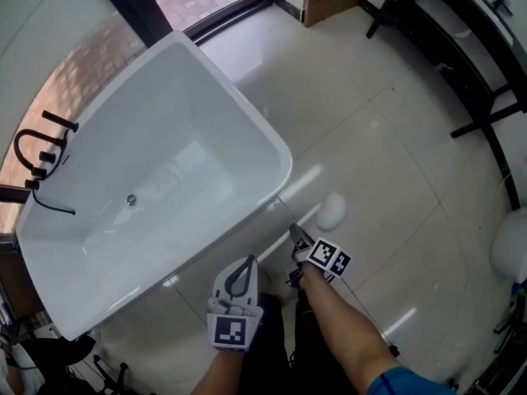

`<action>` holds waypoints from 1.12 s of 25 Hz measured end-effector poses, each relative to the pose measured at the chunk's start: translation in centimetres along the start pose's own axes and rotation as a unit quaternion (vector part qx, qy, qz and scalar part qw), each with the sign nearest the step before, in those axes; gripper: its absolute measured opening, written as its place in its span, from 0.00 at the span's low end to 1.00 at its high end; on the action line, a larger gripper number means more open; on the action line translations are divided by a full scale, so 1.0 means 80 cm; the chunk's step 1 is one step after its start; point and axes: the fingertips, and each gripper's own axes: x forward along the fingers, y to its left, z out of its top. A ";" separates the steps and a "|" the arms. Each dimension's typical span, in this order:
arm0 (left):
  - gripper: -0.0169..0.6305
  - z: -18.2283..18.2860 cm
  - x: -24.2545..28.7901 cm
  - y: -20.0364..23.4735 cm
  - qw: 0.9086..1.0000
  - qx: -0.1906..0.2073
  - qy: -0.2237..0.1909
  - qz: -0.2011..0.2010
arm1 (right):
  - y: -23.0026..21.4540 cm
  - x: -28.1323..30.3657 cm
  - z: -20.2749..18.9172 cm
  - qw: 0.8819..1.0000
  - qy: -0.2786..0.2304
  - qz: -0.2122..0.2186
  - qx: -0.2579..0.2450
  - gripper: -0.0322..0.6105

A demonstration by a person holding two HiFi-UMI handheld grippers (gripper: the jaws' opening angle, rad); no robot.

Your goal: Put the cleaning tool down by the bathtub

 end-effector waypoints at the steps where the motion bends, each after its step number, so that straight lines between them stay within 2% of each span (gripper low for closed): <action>1: 0.01 -0.010 0.007 -0.001 1.000 0.000 0.004 -0.005 | -0.012 0.011 -0.001 1.000 0.008 -0.003 0.009 0.18; 5: 0.01 -0.042 0.029 0.000 1.000 -0.006 0.013 -0.023 | -0.043 0.054 -0.005 0.999 0.035 -0.002 0.037 0.19; 8: 0.01 -0.053 0.040 0.010 0.999 -0.017 0.013 -0.025 | -0.068 0.087 -0.011 0.997 0.050 -0.020 0.053 0.20; 9: 0.01 -0.056 0.043 0.012 0.999 -0.019 0.015 -0.024 | -0.079 0.098 -0.015 0.996 0.059 -0.028 0.061 0.22; 12: 0.01 -0.062 0.051 0.013 0.999 -0.022 0.018 -0.023 | -0.104 0.117 -0.022 0.992 0.072 -0.032 0.102 0.42; 14: 0.01 -0.063 0.054 0.009 0.999 -0.024 0.019 -0.025 | -0.106 0.121 -0.022 0.990 0.071 -0.014 0.120 0.41; 17: 0.01 -0.064 0.058 0.004 0.999 -0.032 0.025 -0.027 | -0.112 0.117 -0.023 0.991 0.082 -0.014 0.102 0.44; 20: 0.01 -0.063 0.061 0.000 0.999 -0.037 0.028 -0.027 | -0.122 0.098 -0.019 0.991 0.071 -0.004 0.112 0.38; 22: 0.01 -0.060 0.062 -0.006 0.999 -0.035 0.026 -0.032 | -0.114 0.091 -0.015 0.990 0.068 0.032 0.118 0.22; 23: 0.01 -0.058 0.062 -0.010 0.999 -0.033 0.024 -0.035 | -0.106 0.093 -0.013 0.989 0.071 0.049 0.120 0.22; 25: 0.01 -0.056 0.064 -0.018 0.999 -0.031 0.021 -0.039 | -0.089 0.104 -0.010 0.988 0.093 0.068 0.108 0.35; 28: 0.01 -0.056 0.067 -0.028 0.998 -0.037 0.023 -0.040 | -0.068 0.111 -0.007 0.988 0.127 0.073 0.046 0.34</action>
